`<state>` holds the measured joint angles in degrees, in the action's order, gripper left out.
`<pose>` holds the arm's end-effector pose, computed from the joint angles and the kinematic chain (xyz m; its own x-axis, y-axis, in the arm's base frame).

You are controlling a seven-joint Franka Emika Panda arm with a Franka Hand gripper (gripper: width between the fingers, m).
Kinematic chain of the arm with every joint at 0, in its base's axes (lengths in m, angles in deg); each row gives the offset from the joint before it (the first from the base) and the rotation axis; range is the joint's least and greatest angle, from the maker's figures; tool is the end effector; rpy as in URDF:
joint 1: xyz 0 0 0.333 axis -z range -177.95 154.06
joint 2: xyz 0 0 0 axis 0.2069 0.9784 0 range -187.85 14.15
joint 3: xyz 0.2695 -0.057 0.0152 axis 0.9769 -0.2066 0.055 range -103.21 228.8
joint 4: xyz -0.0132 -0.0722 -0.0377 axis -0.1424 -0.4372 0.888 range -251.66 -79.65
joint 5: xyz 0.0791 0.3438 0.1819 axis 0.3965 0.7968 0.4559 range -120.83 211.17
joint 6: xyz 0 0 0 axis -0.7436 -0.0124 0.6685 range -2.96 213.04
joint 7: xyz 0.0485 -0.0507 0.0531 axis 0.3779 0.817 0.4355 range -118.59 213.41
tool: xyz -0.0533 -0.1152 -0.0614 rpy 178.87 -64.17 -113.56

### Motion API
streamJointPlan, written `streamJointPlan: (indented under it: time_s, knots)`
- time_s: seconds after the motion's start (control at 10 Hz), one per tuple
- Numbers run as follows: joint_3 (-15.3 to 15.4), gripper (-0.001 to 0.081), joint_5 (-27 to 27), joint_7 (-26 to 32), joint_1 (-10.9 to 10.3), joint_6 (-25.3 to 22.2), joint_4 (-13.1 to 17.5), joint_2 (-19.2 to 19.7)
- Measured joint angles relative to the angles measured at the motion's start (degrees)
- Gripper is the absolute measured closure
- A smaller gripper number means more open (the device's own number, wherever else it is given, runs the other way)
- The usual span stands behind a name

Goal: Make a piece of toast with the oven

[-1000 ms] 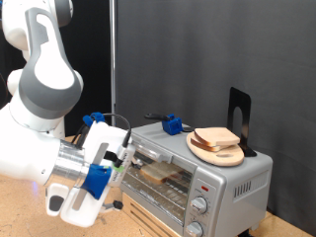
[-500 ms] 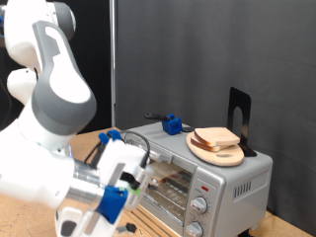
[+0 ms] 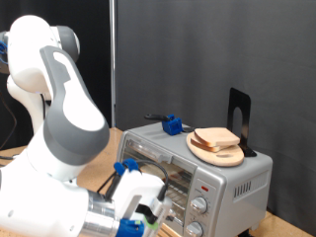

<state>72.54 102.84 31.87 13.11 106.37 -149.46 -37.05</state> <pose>0.7061 -0.1257 0.2017 0.5875 -0.5414 -0.6015 -0.7642 -0.1268 -0.6324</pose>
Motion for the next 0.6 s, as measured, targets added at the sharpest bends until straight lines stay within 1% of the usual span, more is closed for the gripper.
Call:
streamJointPlan:
  time_s: [0.1,0.3,0.4,0.6]
  knots:
    - [0.00,-0.0002,0.02,0.01,0.01,-0.03,-0.14,-0.03]
    - [0.68,-0.0002,2.81,-0.33,0.70,-2.63,-0.30,0.20]
    - [1.14,-0.0002,4.31,-0.34,0.73,-2.71,-0.34,0.67]
    - [1.87,-0.0002,5.45,-0.34,-0.35,-1.31,-0.49,2.17]
